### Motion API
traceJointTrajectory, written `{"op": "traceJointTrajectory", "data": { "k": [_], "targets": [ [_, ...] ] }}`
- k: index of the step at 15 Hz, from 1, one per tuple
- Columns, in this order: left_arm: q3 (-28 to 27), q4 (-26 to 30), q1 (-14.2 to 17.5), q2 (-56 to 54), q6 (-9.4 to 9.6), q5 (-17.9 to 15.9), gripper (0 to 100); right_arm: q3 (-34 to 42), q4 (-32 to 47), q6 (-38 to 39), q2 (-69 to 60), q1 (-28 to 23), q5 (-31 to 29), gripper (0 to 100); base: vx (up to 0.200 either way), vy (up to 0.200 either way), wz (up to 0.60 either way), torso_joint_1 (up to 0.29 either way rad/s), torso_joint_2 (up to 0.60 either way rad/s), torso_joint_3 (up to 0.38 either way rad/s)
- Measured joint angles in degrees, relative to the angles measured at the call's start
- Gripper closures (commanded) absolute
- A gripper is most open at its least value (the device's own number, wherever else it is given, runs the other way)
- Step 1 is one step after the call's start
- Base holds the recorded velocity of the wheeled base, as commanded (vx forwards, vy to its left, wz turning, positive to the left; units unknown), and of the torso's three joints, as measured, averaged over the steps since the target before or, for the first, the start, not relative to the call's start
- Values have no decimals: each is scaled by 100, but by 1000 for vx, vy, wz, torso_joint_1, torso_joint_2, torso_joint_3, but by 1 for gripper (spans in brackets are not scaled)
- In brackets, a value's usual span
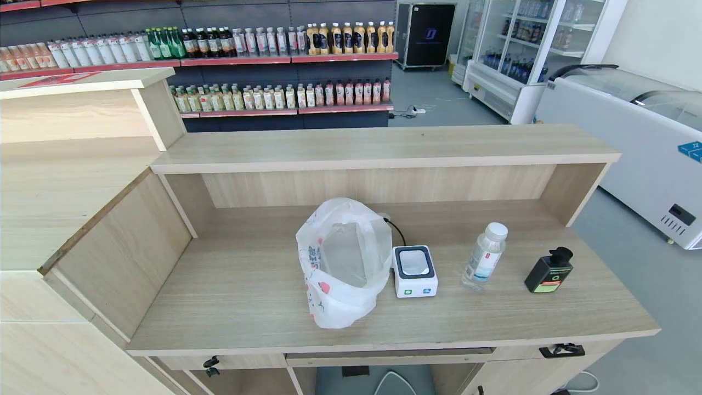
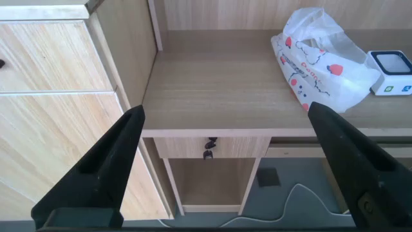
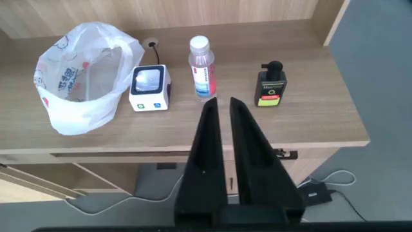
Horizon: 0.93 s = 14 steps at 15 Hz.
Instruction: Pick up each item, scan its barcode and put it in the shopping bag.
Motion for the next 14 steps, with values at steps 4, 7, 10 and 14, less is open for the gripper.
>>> {"op": "traceJointTrajectory", "data": {
  "k": [4, 7, 10, 14],
  "targets": [
    [0, 0, 0, 0, 0, -2, 0, -305, -961, -6, 1651, -207, 141, 0, 0, 0, 0, 0, 0, 0],
    [0, 0, 0, 0, 0, 0, 0, -286, -2606, -155, 3224, -669, 247, 0, 0, 0, 0, 0, 0, 0],
    [0, 2, 0, 0, -2, -2, 0, -88, -4336, -585, 4809, -1137, 428, 0, 0, 0, 0, 0, 0, 0],
    [0, 0, 0, 0, 0, 0, 0, 497, -6143, -990, 6378, -1410, 553, 0, 0, 0, 0, 0, 0, 0]
  ]
}}
